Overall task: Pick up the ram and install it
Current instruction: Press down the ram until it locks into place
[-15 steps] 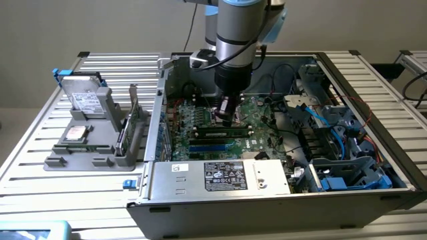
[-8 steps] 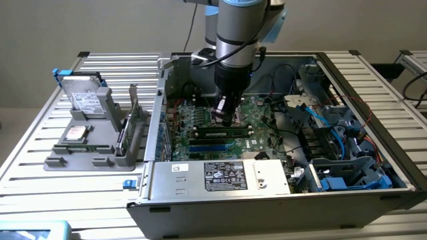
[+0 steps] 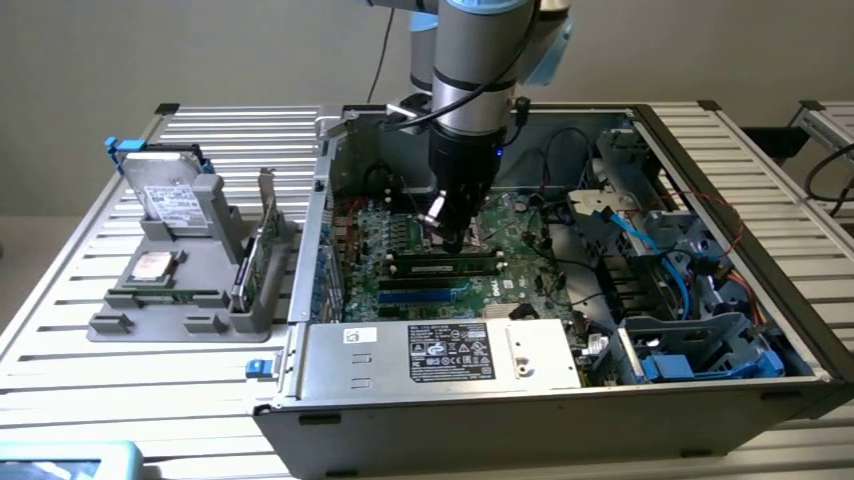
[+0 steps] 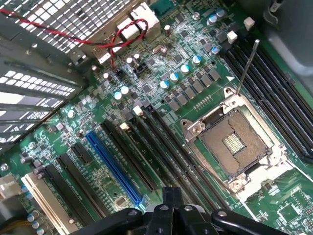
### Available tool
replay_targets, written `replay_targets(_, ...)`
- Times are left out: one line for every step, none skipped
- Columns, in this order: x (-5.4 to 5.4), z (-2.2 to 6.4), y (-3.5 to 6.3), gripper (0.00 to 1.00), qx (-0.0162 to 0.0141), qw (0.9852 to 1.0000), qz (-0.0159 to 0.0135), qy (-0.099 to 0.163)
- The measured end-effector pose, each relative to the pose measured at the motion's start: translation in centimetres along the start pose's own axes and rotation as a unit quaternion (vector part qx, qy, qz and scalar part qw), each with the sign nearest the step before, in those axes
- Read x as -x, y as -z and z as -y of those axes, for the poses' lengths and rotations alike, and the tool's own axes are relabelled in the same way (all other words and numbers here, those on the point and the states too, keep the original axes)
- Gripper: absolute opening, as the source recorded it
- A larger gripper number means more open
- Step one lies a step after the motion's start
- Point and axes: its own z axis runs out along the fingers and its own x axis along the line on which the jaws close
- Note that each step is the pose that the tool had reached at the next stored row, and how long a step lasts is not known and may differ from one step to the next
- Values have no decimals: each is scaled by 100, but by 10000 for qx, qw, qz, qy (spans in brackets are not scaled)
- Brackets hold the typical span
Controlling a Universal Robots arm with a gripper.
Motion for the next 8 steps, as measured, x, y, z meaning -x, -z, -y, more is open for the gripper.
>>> replay_targets(0,0,-1,11,5,10000,-1,-83)
replay_targets(0,0,-2,11,10,9999,-2,-165)
replay_targets(0,0,-2,11,15,9997,-3,-250)
replay_targets(1,0,-3,11,20,9994,-4,-335)
replay_targets(0,0,-2,11,25,9991,-6,-415)
replay_targets(0,0,-3,11,30,9988,-7,-493)
replay_targets(0,0,-3,11,34,9984,-7,-567)
replay_targets(0,0,-3,11,39,9980,-8,-638)
